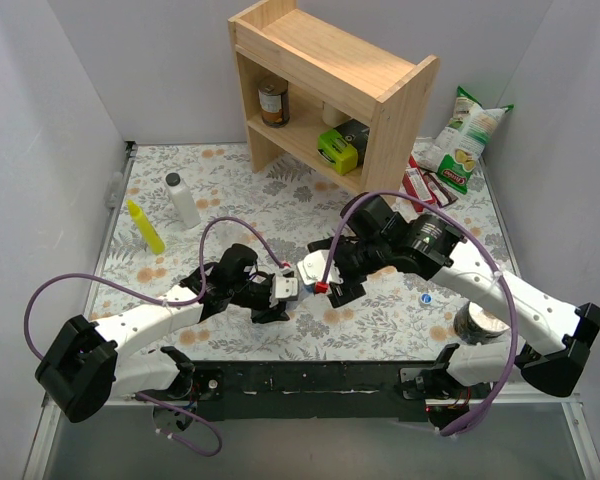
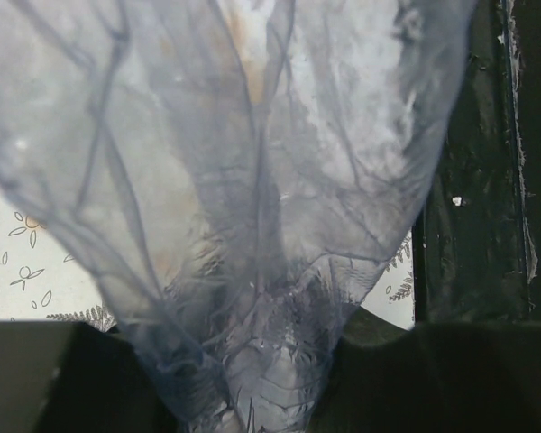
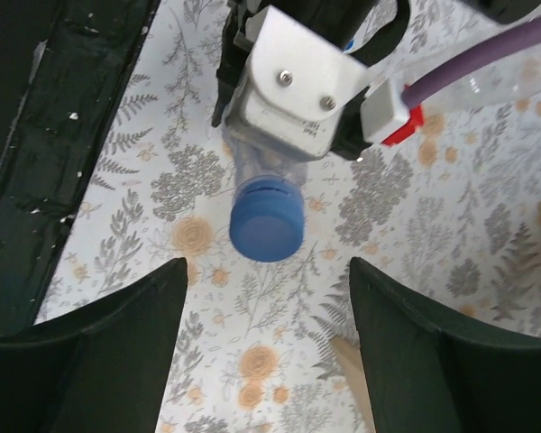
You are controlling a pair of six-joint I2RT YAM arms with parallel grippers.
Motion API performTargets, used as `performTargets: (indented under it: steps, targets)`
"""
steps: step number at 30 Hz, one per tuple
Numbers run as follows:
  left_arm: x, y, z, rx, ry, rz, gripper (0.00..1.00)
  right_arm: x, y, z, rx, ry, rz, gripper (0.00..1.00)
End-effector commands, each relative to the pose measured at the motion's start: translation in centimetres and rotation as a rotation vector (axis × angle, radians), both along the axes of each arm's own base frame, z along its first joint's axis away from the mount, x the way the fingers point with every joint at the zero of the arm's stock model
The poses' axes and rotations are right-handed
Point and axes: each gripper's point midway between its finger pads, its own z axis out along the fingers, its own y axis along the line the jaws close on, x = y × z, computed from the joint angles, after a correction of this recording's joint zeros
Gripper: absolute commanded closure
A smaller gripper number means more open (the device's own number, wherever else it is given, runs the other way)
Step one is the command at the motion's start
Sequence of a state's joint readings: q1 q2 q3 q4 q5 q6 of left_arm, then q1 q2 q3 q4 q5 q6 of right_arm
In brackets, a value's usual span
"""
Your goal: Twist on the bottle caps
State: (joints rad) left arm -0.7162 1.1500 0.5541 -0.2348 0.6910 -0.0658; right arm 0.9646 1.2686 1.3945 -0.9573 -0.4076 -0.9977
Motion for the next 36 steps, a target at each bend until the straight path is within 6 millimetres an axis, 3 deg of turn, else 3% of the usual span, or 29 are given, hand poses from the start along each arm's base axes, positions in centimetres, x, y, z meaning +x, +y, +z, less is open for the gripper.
performTargets:
  steps: [1,5,10,19,29,31,35,36]
  targets:
    - [-0.1,-0.6,2.0,-0.038,-0.042,-0.053,1.00,-0.2,1.5,2.6,0.112,-0.111,0.087,0.28]
    - [0.1,-0.8,2.2,-0.042,-0.049,-0.053,1.00,-1.5,1.2,1.4,0.077,-0.107,0.154,0.36]
    - [0.1,-0.8,2.2,-0.045,-0.049,-0.055,1.00,-2.0,1.2,0.9,0.060,-0.104,0.190,0.38]
    - [0.1,-1.0,2.6,-0.055,-0.048,-0.060,1.00,-1.5,1.5,0.0,0.042,-0.124,0.194,0.55]
    - [1.4,-1.8,3.6,-0.059,-0.083,-0.058,1.00,-0.5,1.9,-1.1,0.029,-0.162,0.192,0.59]
    - [1.6,-2.0,3.7,-0.058,-0.090,-0.058,1.00,-0.4,1.9,-1.4,0.023,-0.158,0.186,0.68]
    - [2.6,-2.3,4.0,-0.053,-0.110,-0.034,1.00,-0.1,2.4,-2.1,0.010,-0.056,0.097,0.78]
    - [3.3,-2.2,4.0,-0.041,-0.126,-0.001,1.00,0.3,2.2,-2.4,0.004,0.027,0.009,0.79]
